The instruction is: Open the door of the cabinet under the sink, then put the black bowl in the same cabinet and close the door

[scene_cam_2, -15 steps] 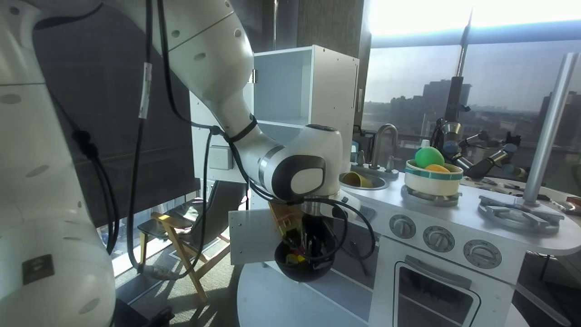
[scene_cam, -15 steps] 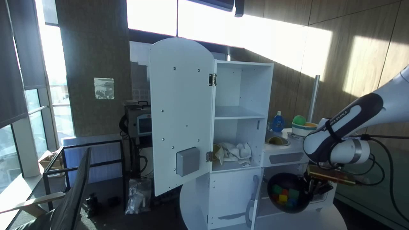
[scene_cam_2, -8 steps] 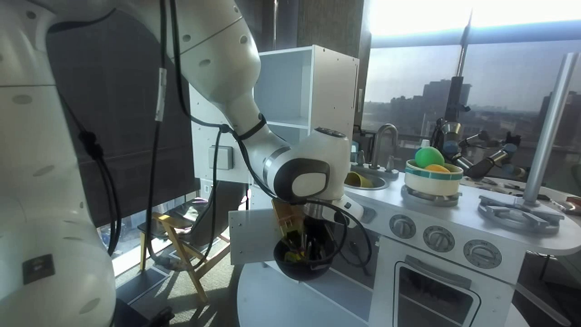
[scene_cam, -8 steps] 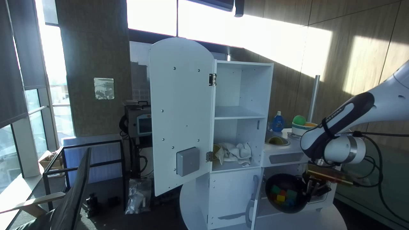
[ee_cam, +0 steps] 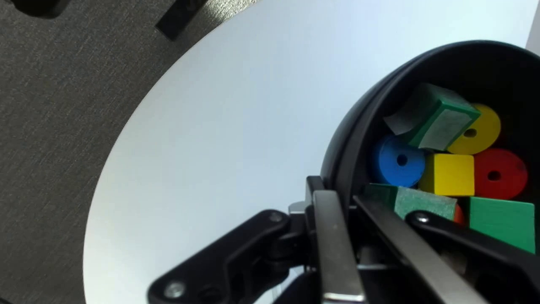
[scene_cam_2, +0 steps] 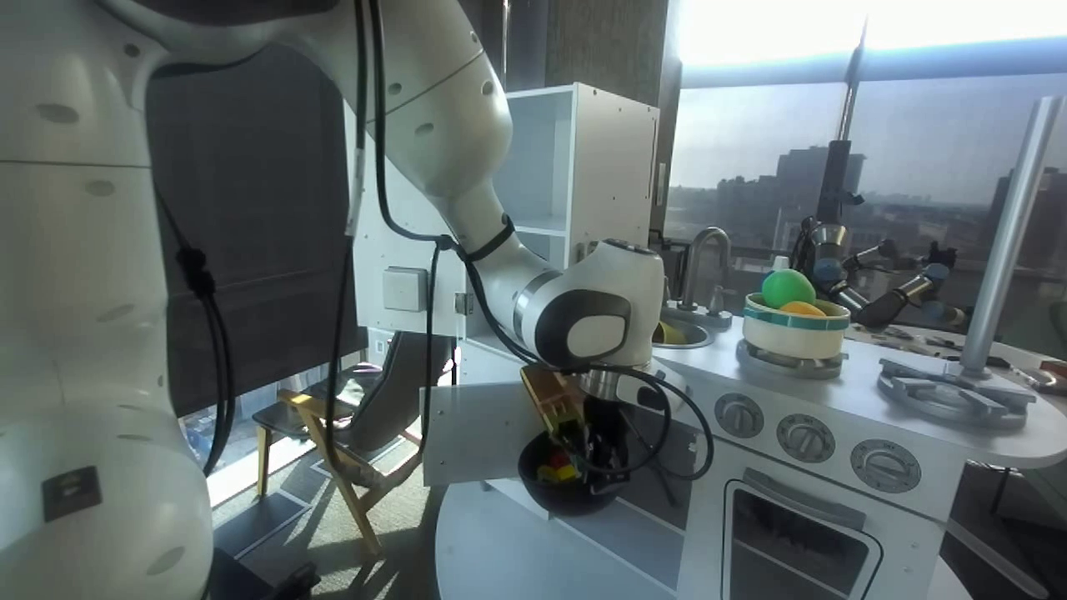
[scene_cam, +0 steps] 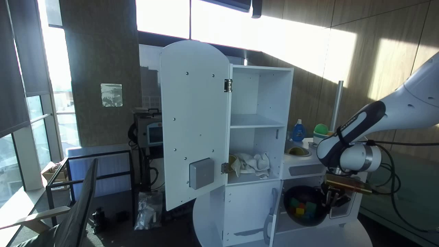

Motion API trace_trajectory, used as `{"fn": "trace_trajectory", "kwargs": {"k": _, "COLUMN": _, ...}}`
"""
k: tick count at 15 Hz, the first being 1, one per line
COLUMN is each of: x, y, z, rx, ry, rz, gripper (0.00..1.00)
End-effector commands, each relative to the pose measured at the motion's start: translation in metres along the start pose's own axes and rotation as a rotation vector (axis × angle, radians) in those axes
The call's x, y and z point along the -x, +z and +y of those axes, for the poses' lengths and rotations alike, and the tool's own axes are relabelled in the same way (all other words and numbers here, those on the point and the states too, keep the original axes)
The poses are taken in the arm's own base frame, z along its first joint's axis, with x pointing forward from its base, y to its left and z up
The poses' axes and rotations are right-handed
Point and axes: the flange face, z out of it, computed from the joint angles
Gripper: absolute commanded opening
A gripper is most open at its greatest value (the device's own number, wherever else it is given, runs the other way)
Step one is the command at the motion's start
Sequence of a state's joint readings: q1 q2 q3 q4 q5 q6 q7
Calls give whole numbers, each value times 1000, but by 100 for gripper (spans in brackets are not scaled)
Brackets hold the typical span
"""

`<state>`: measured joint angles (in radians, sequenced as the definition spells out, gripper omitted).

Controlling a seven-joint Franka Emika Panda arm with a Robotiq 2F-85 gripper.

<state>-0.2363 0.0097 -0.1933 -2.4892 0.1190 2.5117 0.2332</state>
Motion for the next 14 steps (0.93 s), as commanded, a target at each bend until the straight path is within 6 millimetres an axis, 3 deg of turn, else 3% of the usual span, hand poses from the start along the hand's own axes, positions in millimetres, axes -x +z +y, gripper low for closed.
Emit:
{"fn": "trace_trajectory", "kwargs": {"k": 1, "x": -24, "y": 2, "z": -4, "rx": 0, "ry": 88, "rz": 5, "gripper": 5}}
{"fn": "trace_trajectory", "kwargs": {"k": 8, "x": -45, "y": 10, "z": -9, "rx": -60, "ry": 345, "rz": -8, "gripper": 4}}
{"fn": "trace_trajectory", "kwargs": {"k": 14, "x": -55, "y": 13, "z": -23, "rx": -124, "ry": 449, "rz": 5, "gripper": 4}}
